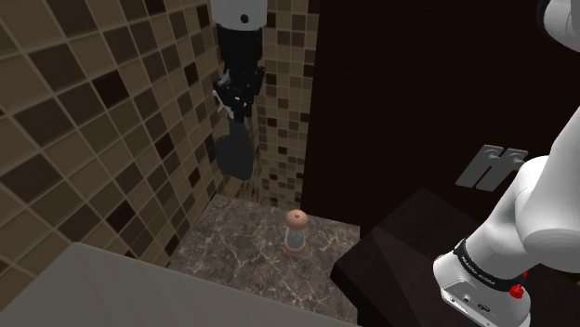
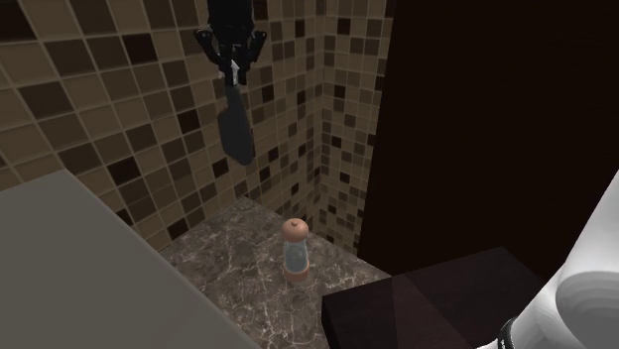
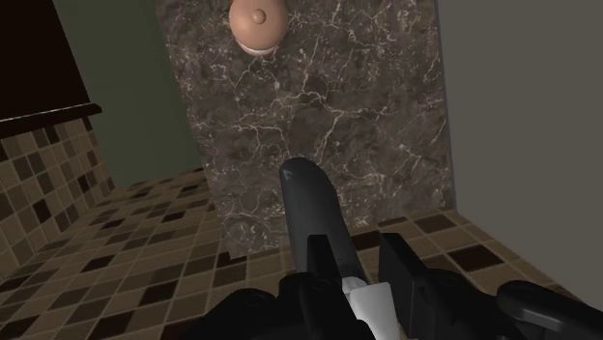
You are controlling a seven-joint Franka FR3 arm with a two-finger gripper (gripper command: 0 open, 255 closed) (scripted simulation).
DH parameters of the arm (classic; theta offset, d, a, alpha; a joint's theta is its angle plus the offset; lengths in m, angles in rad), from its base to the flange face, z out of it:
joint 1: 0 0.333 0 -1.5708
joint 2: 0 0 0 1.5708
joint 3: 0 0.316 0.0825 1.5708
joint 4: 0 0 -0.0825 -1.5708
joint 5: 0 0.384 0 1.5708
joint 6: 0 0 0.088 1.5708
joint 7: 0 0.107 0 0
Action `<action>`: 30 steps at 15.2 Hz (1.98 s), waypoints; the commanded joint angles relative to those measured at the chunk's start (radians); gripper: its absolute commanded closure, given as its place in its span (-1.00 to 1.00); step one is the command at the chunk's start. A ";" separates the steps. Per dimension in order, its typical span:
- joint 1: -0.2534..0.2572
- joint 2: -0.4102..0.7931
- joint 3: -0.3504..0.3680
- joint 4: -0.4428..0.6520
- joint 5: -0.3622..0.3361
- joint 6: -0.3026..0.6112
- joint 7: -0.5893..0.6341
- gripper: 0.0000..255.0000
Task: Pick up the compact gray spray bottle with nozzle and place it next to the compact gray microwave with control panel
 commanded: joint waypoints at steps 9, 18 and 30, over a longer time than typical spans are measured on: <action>0.009 0.031 0.004 0.176 -0.011 -0.146 0.012 1.00; 0.030 0.095 0.009 0.388 -0.035 -0.297 0.028 1.00; 0.142 0.058 0.070 0.394 -0.046 -0.336 0.198 1.00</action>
